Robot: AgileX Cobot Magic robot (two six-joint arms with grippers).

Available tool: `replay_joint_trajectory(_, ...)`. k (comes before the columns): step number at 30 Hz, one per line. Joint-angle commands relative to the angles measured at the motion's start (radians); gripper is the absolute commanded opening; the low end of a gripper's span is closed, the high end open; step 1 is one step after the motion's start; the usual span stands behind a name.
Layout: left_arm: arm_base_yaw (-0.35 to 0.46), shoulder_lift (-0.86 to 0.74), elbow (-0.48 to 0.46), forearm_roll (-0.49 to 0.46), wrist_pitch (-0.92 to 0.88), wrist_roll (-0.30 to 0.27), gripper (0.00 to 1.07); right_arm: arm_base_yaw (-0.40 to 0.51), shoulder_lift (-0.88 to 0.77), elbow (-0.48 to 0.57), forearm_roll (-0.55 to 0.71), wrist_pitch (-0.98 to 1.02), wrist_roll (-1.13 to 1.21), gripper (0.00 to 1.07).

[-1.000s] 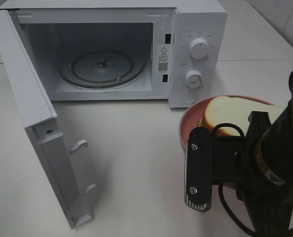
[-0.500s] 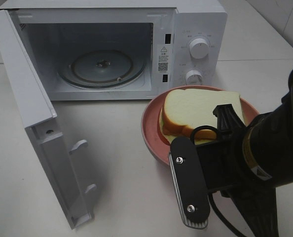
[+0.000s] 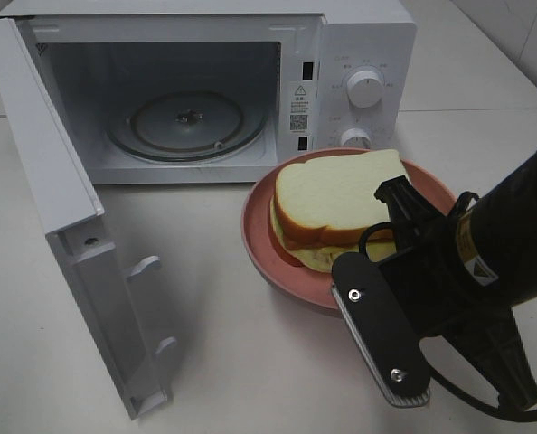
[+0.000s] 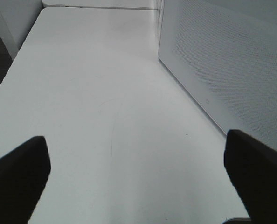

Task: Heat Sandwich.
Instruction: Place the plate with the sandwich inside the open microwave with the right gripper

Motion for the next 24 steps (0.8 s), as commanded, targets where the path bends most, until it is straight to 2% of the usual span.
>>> replay_joint_trajectory(1,-0.005,-0.016,0.002,-0.006,-0.009,-0.002,0.96,-0.022,-0.009,0.001,0.038,-0.061,-0.126,0.00)
replay_joint_trajectory(5,-0.005,-0.016,0.002,-0.006,-0.009,-0.002,0.96,-0.064,-0.009,0.000,0.133,-0.087,-0.332,0.00)
replay_joint_trajectory(13,-0.005,-0.016,0.002,-0.006,-0.009,-0.002,0.96,-0.160,0.011,0.000,0.244,-0.111,-0.552,0.00)
replay_joint_trajectory(24,-0.005,-0.016,0.002,-0.006,-0.009,-0.002,0.96,-0.170,0.013,-0.044,0.268,-0.087,-0.643,0.00)
